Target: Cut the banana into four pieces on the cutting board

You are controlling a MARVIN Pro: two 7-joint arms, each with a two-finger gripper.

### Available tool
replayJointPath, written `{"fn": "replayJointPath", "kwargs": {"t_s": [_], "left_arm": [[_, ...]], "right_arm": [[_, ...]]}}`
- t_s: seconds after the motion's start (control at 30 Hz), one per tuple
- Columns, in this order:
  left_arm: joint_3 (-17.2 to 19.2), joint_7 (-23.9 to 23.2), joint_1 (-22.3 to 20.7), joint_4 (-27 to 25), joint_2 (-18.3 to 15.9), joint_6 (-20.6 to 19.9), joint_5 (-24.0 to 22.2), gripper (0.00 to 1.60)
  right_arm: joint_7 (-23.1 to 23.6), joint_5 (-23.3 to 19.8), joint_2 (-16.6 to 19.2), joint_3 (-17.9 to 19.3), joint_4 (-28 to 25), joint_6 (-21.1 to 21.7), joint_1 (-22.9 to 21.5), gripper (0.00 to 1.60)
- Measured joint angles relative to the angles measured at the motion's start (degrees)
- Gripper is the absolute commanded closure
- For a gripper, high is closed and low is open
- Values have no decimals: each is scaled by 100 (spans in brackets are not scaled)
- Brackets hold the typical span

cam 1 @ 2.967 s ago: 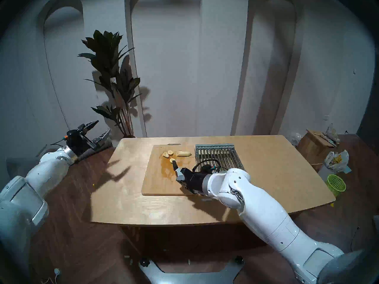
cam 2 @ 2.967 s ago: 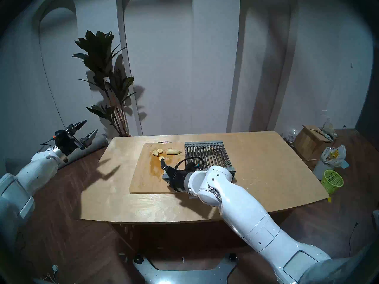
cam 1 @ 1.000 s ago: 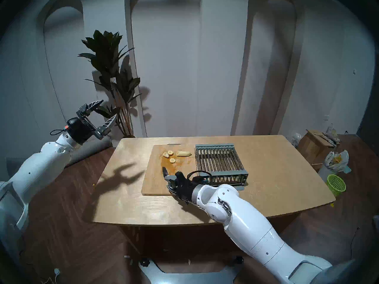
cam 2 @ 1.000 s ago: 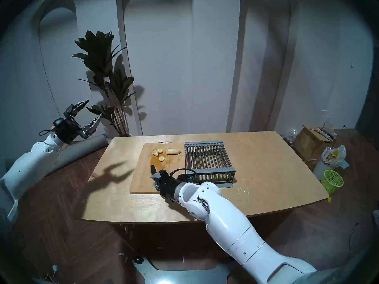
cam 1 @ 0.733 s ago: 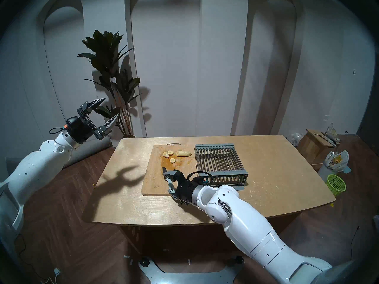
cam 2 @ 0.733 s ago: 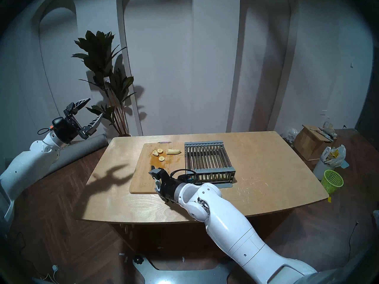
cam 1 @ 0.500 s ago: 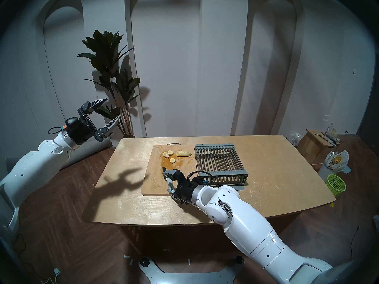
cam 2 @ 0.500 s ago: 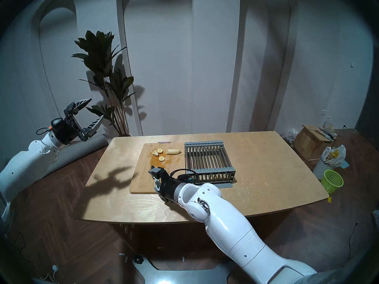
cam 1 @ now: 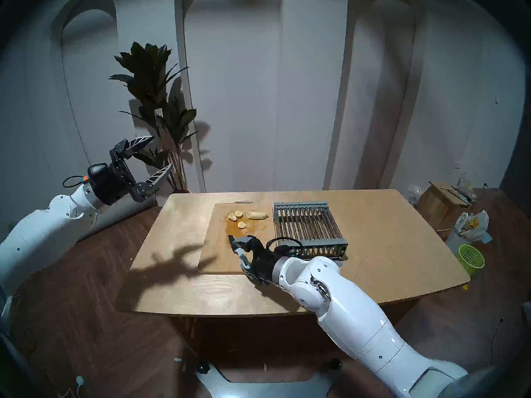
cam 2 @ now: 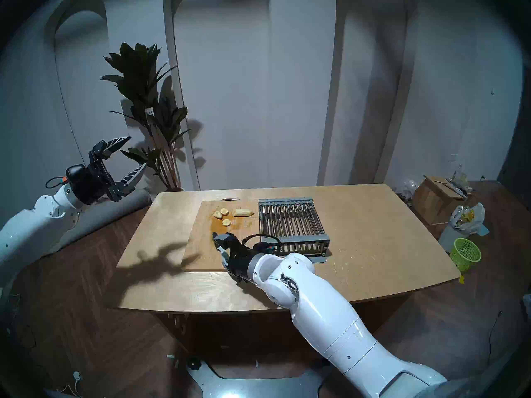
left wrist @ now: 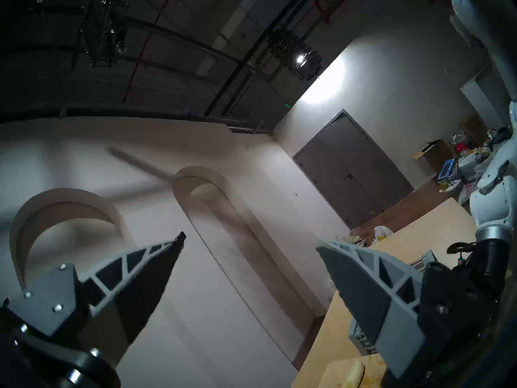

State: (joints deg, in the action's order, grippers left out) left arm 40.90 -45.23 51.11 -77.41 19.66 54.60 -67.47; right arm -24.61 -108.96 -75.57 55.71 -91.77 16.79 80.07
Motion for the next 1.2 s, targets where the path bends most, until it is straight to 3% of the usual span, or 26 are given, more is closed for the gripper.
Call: {"fn": "replayJointPath", "kwargs": {"t_s": [0.7,1.0,1.2], "left_arm": [[79,848,49,-1367,-902,-680,29,0],[123,1403,60,-1738,-1101,-1159,152,0],[121,1898,97,-2083,-1191,-1632,358,0]], "right_arm": [[-1460,190,100,-367,-787,80,-295,0],[-2201,239,235,-198,-906,10,-424,0],[-2710,178,267,-46,-635,-70,-568,0]]}}
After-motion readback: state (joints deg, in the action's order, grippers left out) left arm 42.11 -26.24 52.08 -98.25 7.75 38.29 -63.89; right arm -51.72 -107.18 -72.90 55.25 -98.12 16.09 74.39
